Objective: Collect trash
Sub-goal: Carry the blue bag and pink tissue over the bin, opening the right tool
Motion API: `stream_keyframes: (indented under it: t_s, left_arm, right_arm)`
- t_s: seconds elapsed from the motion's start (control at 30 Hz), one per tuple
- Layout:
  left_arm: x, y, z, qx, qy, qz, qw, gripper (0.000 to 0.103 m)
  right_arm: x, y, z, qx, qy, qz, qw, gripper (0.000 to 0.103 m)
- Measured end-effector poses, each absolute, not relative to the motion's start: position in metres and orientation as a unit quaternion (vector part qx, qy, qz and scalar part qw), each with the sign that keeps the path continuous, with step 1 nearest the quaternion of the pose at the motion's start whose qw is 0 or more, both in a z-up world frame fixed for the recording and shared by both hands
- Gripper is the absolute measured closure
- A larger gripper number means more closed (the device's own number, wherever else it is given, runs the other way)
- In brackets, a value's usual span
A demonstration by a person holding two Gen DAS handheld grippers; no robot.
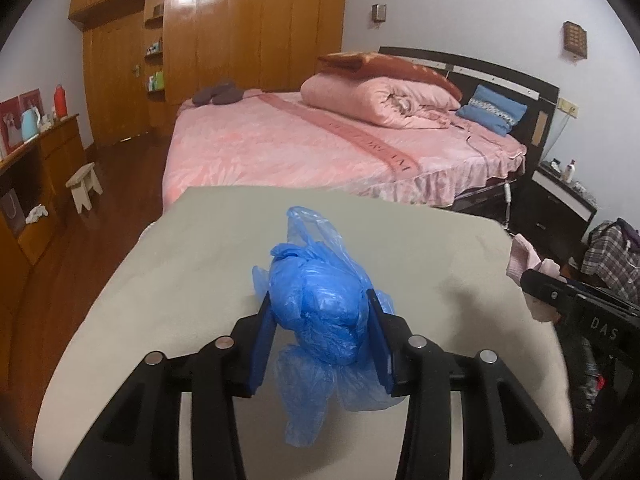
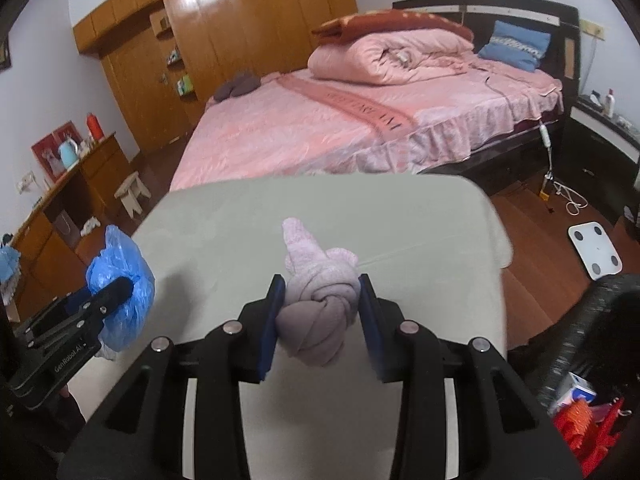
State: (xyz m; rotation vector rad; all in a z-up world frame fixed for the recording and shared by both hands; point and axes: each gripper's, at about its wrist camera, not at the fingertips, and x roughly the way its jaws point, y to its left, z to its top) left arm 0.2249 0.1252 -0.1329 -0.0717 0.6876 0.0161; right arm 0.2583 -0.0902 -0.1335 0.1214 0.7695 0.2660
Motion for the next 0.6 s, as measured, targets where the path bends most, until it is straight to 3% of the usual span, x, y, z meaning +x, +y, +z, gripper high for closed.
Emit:
stream_keyframes:
  t_s: [0.6]
  left_arm:
    - [0.159, 0.059, -0.066, -0.023, 0.289, -0.035, 0.957, 0.06]
  right_arm:
    - [0.173, -0.156, -0.063, 0.052, 0.315, 0.115, 0.941, 0.067]
